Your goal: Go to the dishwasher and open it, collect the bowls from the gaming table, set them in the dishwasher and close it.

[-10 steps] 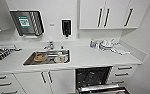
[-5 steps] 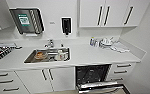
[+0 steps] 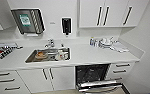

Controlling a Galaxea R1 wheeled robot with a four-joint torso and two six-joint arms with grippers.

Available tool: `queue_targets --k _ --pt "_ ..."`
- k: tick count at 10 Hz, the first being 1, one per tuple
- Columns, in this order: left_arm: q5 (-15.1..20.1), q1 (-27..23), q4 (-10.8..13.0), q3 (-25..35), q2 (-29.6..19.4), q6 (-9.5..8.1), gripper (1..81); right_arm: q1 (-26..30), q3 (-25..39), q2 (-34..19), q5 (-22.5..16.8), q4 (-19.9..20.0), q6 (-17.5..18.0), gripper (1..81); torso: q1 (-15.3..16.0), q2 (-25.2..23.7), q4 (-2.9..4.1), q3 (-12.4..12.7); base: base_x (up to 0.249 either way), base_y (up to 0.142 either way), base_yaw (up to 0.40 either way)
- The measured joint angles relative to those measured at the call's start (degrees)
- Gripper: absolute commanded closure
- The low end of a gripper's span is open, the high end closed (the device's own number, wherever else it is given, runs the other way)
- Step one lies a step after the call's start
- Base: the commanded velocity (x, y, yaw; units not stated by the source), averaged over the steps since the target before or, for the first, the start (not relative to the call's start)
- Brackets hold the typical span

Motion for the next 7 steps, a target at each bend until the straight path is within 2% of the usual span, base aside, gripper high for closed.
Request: queue_targets --k 4,7 --pt "0.2 0.7 0.0 0.0 0.0 0.00 1.0 -0.8 -0.2 0.0 -0.1 0.0 0.0 1.0 -4.4 7.6 0.00 7.8 0.000 0.000 0.000" --pt "0.2 0.5 0.0 0.0 0.0 0.00 1.0 -0.6 -0.3 0.0 -0.2 0.0 0.0 1.0 -5.2 12.0 0.00 9.1 0.000 0.000 0.000"
